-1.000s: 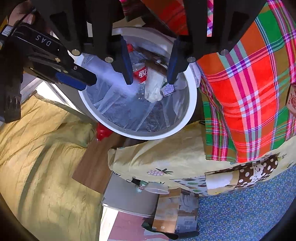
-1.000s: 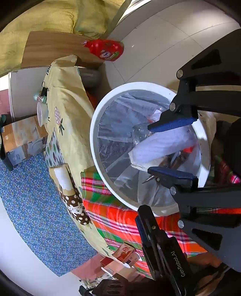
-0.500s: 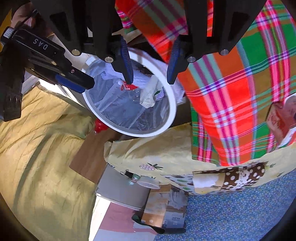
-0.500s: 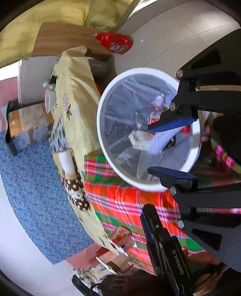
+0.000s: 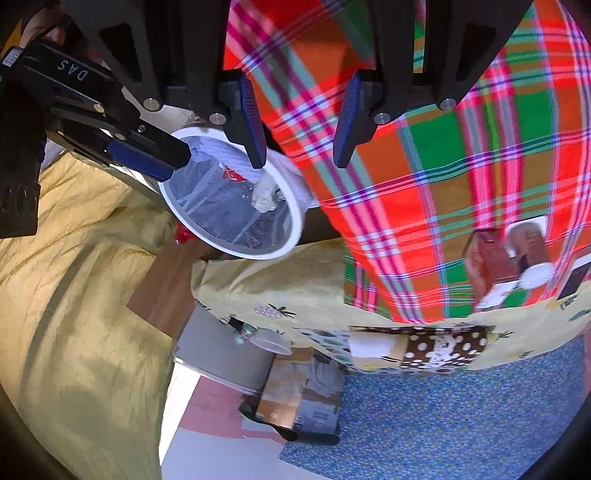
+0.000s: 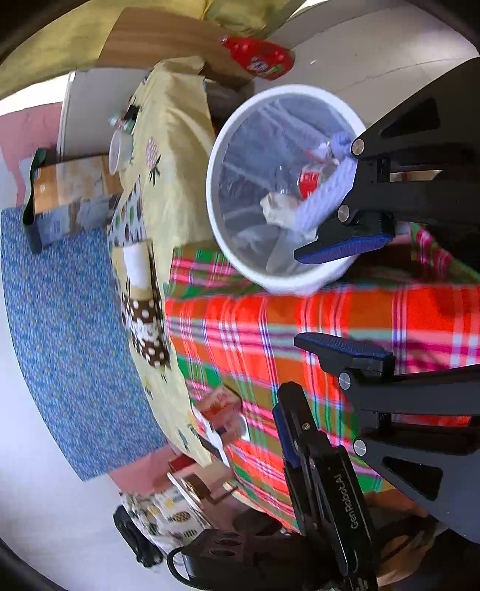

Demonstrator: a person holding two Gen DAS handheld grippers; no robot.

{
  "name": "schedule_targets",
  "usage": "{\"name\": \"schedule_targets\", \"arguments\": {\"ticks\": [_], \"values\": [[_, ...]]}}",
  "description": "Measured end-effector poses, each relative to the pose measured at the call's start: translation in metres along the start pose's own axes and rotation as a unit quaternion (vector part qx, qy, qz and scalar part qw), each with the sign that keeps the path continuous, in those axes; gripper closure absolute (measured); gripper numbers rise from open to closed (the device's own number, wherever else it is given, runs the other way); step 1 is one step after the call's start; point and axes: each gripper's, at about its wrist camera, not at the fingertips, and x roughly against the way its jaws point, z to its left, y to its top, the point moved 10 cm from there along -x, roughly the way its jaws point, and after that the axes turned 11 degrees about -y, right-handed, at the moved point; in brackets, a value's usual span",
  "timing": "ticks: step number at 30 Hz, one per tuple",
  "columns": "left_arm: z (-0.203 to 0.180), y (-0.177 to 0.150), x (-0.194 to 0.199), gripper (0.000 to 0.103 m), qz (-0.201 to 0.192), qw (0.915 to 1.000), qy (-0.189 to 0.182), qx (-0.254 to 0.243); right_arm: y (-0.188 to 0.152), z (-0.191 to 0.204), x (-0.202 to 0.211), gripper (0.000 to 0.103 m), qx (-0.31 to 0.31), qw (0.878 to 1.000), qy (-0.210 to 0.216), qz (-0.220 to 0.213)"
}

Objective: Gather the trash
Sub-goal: 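Return both tools to the cup and carton on the cloth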

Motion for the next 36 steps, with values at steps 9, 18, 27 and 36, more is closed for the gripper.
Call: {"name": "schedule_targets", "arguments": {"ticks": [9,18,27,36], "values": [[0.026,-0.007,0.040,0.066,-0.025,0.9991,0.032,0.016,-0.001,0.032,0.005,0.062,0.018,1.000,0.024,-0.003],[0.059,-0.009,0.073,0.066,-0.046,0.9957,0.072,0.036,0.002,0.068,0.002,0.062,0.029,0.998,0.053,0.006],[0.105,0.003,0.101,0.065,-0.058,0.9903,0.117,0.049,0.018,0.101,-0.005,0.051,0.053,0.996,0.070,-0.004],[0.151,0.021,0.108,0.065,-0.052,0.9862,0.148,0.054,0.030,0.128,-0.022,0.051,0.079,0.994,0.073,-0.001]]}}
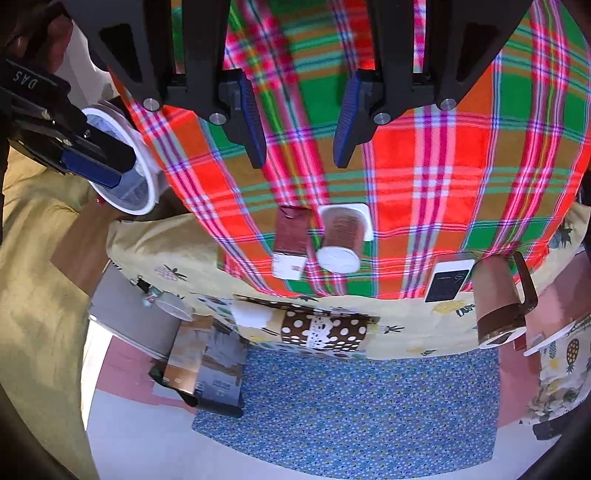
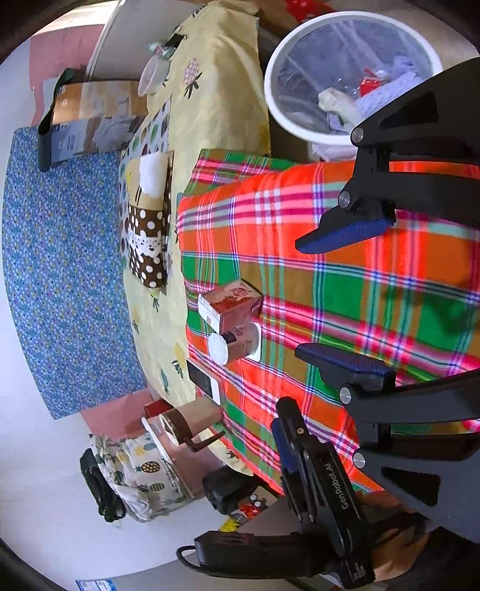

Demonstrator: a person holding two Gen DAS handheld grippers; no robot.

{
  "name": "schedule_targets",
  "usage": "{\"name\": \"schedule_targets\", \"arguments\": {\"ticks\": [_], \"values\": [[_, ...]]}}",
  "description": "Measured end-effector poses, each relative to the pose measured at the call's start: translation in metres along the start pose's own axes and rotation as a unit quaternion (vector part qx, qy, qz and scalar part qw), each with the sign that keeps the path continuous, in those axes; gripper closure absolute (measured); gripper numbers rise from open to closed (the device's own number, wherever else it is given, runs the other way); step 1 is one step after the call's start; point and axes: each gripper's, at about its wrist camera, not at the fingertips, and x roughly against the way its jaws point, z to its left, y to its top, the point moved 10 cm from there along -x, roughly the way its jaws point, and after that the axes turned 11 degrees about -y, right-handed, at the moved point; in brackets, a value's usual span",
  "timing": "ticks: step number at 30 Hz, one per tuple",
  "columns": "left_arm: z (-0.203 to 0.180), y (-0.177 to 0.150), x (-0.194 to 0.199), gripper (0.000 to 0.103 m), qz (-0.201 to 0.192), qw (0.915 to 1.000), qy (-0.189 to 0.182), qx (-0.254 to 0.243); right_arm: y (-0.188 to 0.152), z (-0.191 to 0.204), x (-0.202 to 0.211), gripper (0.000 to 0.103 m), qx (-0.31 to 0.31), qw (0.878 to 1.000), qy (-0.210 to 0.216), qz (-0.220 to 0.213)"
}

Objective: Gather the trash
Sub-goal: 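Return both tools to the cup and carton on the cloth, then grasp the white lidded cup with the left gripper while the right grasps the milk carton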

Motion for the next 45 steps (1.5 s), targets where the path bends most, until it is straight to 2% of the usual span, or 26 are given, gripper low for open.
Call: {"name": "schedule_targets", "arguments": {"ticks": [10,12,14,23,26,29,39,45], "values": [[0.029,0.031,-0.032,0.065,0.006,0.9998,0.016,-0.003,0.020,0.013,-0.023,0.051,0.008,1.000,0.002,0.003],[0.034,0.035,-0.041,0.063,0.009,0.9997,0.021,-0.002,0.022,0.012,-0.027,0.051,0.007,1.000,0.000,0.003],[0.039,0.038,-0.052,0.056,0.013,0.9997,0.020,-0.001,0.023,0.010,-0.030,0.051,0.005,1.000,0.000,0.005],[0.060,0.050,-0.094,0.054,0.022,0.9992,0.033,0.010,0.022,0.000,-0.044,0.051,-0.004,1.000,-0.005,0.019],[0.060,0.053,-0.103,0.049,0.021,0.9993,0.031,0.006,0.024,-0.001,-0.048,0.051,-0.004,1.000,-0.005,0.021],[0.062,0.055,-0.111,0.048,0.023,0.9992,0.033,0.006,0.025,-0.002,-0.050,0.051,-0.005,1.000,-0.003,0.022],[0.066,0.060,-0.125,0.050,0.014,0.9985,0.052,-0.005,0.023,-0.007,-0.056,0.051,-0.012,0.999,-0.010,0.029],[0.066,0.063,-0.107,0.051,-0.004,0.9988,0.048,-0.010,0.027,-0.002,-0.057,0.051,-0.006,1.000,-0.009,0.027]]}}
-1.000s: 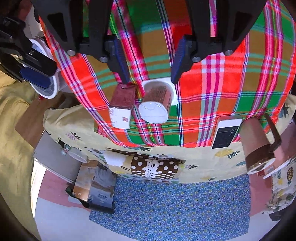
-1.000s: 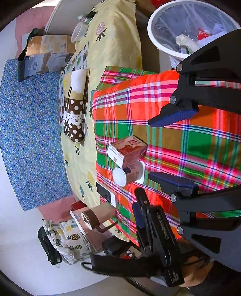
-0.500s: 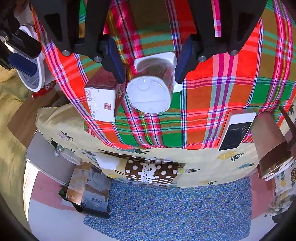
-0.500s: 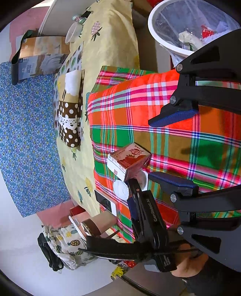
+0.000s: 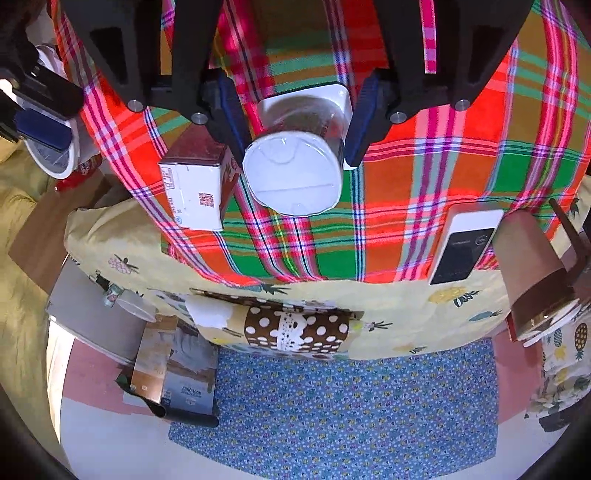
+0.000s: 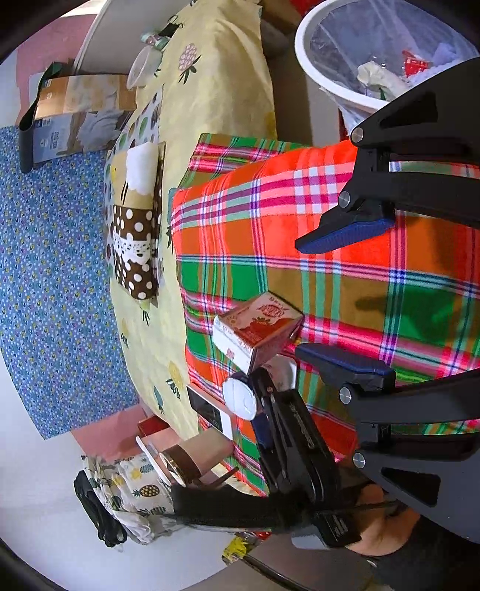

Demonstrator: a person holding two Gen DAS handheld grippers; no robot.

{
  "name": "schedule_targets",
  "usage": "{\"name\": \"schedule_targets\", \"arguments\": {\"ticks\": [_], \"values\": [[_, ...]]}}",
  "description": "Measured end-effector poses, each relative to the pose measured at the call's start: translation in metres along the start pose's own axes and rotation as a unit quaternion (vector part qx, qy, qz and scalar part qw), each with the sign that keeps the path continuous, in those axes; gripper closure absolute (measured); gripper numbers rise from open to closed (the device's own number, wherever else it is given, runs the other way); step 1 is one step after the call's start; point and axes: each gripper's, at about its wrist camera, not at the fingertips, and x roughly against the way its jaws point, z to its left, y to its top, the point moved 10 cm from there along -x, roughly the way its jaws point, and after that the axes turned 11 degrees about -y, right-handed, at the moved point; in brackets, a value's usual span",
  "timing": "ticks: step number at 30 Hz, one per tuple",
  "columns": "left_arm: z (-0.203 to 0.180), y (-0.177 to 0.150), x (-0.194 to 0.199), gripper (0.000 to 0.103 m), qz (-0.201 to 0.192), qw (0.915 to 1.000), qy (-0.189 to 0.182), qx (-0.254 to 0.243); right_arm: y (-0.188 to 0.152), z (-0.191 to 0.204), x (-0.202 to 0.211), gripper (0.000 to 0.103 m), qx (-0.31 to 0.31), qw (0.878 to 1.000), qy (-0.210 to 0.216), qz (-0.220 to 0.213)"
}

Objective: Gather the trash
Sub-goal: 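Grasp the white lidded cup with the left gripper while the right grasps the milk carton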

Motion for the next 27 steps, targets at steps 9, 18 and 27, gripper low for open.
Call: {"name": "schedule_targets", "arguments": {"ticks": [9,18,27], "values": [[0.024,-0.003,0.037,0.051,-0.008,0.9999,0.013,0.008,0.022,0.031,-0.010,0.051,0.016,1.000,0.011,-0.020],[0.047,-0.010,0.055,0.051,-0.010,0.9996,0.014,0.023,0.026,0.047,-0.037,0.044,0.015,0.999,-0.029,-0.016],[0.057,-0.014,0.054,0.051,-0.008,0.9994,0.012,0.033,0.025,0.048,-0.058,0.044,0.022,0.997,-0.077,-0.005]]}}
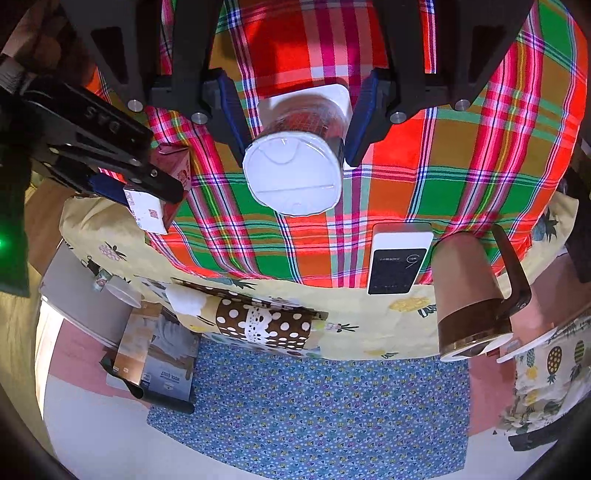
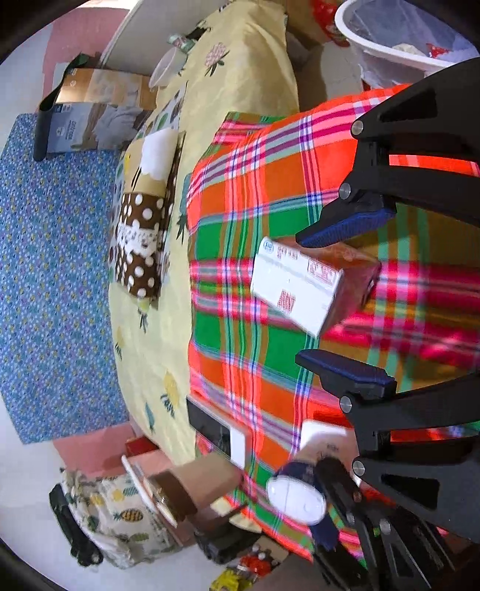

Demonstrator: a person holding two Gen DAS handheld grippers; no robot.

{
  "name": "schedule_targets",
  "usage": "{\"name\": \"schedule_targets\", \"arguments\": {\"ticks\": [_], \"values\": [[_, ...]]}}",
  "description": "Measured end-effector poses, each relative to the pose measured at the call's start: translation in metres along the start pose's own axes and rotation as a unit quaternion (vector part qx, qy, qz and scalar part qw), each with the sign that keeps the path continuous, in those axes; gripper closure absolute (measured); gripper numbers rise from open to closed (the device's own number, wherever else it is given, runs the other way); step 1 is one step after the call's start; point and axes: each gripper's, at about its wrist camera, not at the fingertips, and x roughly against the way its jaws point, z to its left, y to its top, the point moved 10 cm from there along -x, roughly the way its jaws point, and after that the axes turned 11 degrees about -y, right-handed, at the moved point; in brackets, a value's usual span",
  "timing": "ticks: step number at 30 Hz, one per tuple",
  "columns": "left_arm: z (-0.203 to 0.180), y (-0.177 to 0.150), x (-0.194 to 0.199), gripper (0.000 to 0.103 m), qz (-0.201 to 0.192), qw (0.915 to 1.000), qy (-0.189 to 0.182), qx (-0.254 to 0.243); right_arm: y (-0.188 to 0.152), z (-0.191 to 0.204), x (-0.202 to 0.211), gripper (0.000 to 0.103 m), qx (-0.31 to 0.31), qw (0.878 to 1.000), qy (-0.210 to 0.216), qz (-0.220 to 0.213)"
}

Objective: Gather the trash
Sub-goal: 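Grasp the white lidded cup with the left gripper while the right grasps the milk carton, then carry the cup and carton over the white bin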

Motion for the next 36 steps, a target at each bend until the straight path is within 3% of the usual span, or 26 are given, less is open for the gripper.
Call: {"name": "schedule_targets", "arguments": {"ticks": [5,9,21,36], "values": [[-0.003,-0.001,-0.002,0.051,0.004,1.0000,-0.001,-0.002,-0.006,-0.020,-0.009,0.044,-0.012,1.000,-0.021,0.015],[-0.008,-0.003,-0.003,0.051,0.006,1.0000,-0.003,-0.003,-0.007,-0.026,-0.007,0.064,-0.020,1.000,-0.011,0.018],[-0.035,-0.014,0.009,0.051,0.007,0.9998,-0.016,-0.006,-0.018,-0.032,0.029,0.065,-0.020,0.999,0.034,0.000],[-0.091,-0.058,0.062,0.051,-0.004,0.9993,-0.037,-0.006,-0.053,-0.051,0.088,0.065,-0.012,0.997,0.069,-0.019]]}}
